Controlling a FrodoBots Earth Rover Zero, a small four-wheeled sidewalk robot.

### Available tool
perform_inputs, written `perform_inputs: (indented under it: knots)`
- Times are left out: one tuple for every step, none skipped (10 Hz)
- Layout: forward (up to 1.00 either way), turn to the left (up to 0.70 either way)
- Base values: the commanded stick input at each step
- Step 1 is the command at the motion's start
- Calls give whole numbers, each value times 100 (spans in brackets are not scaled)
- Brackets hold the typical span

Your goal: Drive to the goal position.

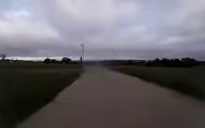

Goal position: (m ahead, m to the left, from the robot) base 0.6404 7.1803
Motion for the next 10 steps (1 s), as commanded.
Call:
perform_inputs:
  knots:
    - [85, 0]
    - [85, 0]
    - [85, 0]
    - [85, 0]
    - [85, 0]
    - [85, 0]
    - [85, 0]
    - [85, 0]
    - [85, 0]
    - [85, 0]
